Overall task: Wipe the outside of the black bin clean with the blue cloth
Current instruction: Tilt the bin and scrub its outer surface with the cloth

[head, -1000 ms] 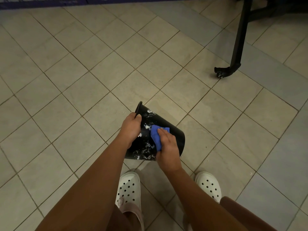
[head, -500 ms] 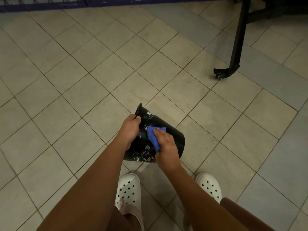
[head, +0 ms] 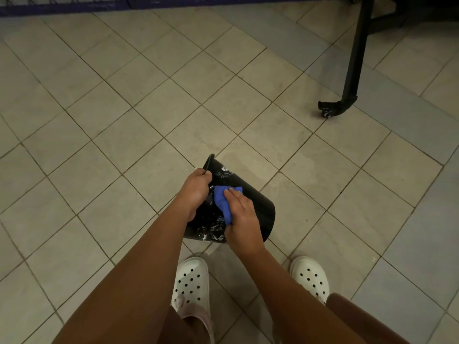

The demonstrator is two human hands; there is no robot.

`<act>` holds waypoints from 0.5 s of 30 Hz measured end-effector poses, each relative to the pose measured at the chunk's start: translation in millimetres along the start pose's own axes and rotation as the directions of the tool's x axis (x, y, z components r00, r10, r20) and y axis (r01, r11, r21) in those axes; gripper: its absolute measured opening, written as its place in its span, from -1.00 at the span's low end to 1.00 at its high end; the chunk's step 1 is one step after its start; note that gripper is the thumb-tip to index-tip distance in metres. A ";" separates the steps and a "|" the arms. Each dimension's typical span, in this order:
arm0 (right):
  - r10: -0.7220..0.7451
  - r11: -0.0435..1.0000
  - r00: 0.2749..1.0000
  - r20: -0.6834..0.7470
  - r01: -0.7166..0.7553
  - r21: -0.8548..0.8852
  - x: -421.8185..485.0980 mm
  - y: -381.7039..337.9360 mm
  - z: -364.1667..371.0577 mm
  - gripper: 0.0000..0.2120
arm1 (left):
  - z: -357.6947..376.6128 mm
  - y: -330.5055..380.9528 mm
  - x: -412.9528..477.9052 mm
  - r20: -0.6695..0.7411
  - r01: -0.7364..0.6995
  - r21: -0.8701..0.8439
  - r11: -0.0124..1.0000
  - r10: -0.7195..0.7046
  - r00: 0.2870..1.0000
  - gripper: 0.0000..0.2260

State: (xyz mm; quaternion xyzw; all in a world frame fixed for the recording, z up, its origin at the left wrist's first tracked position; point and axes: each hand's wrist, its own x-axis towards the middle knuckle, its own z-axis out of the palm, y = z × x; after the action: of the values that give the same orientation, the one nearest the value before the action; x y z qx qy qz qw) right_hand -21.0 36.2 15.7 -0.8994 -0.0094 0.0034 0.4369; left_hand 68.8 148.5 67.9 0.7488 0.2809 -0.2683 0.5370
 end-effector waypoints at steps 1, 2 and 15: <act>-0.001 1.000 1.000 0.000 0.001 -0.030 -6.8 1.5 1.5 -0.31 | 0.1 1.1 -0.9 -0.001 -0.001 0.006 1.000 0.001 1.000 -0.79; -0.024 0.997 1.000 0.007 0.024 -0.072 -13.7 3.1 3.5 -0.28 | -0.2 1.8 -1.9 -0.003 0.000 0.008 1.000 0.000 1.000 -0.79; 0.035 0.966 0.997 0.071 -0.015 -0.259 -0.6 -5.0 -5.1 -0.41 | -0.6 -2.0 -2.8 0.007 0.048 -0.031 0.998 -0.048 0.999 -0.80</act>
State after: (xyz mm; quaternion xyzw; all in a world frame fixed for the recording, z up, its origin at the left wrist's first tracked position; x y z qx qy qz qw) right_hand -21.6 35.2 22.8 -0.9479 -0.0148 0.0414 0.3154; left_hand 65.5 149.3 68.7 0.7326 0.3011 -0.2792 0.5428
